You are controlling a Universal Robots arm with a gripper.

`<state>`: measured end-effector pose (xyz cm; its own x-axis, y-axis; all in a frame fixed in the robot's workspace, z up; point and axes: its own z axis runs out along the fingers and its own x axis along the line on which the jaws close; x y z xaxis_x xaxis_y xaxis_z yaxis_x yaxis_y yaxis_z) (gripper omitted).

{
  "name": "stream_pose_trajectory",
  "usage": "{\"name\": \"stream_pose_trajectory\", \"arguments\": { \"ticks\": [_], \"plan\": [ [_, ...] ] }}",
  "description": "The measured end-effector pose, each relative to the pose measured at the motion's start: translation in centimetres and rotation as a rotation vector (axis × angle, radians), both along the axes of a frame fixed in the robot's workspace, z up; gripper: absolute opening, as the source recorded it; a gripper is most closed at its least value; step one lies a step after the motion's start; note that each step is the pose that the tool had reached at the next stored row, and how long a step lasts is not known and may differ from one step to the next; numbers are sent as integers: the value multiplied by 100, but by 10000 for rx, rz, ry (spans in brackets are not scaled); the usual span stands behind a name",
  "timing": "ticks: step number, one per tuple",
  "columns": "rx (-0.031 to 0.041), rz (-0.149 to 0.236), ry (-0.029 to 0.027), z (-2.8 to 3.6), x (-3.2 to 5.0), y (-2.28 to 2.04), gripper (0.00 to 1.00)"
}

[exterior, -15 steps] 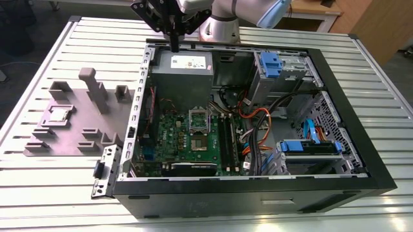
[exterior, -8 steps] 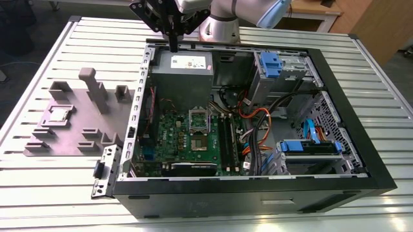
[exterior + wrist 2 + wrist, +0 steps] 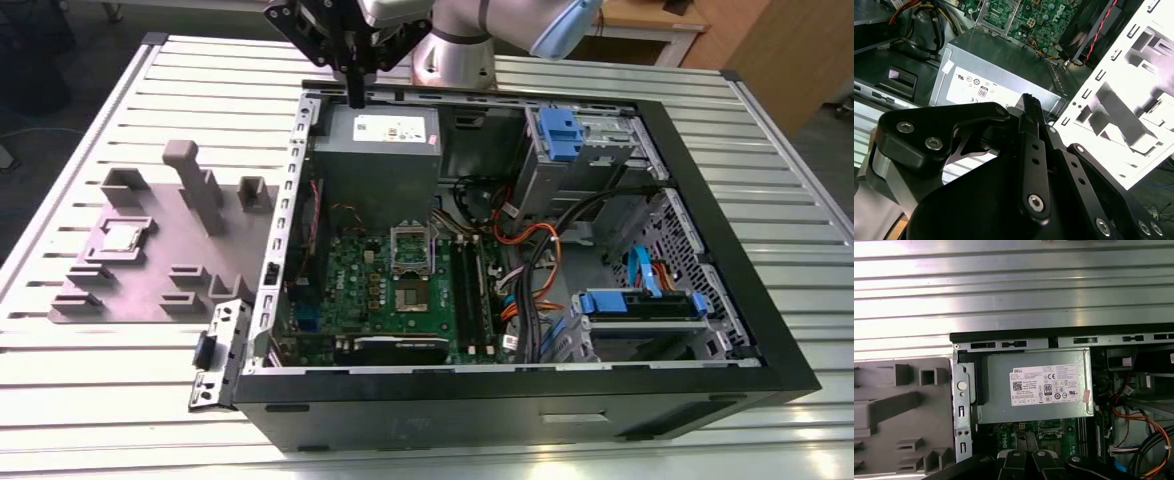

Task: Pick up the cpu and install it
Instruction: 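Reach for the cpu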

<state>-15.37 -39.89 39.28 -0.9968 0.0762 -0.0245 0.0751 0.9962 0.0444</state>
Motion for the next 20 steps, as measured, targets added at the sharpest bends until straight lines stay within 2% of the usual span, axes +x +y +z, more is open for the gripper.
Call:
{"name": "stream_pose_trajectory", "arguments": {
  "ticks": [20],
  "plan": [
    [0,0,1,-1,-56,0,11]
  ]
}}
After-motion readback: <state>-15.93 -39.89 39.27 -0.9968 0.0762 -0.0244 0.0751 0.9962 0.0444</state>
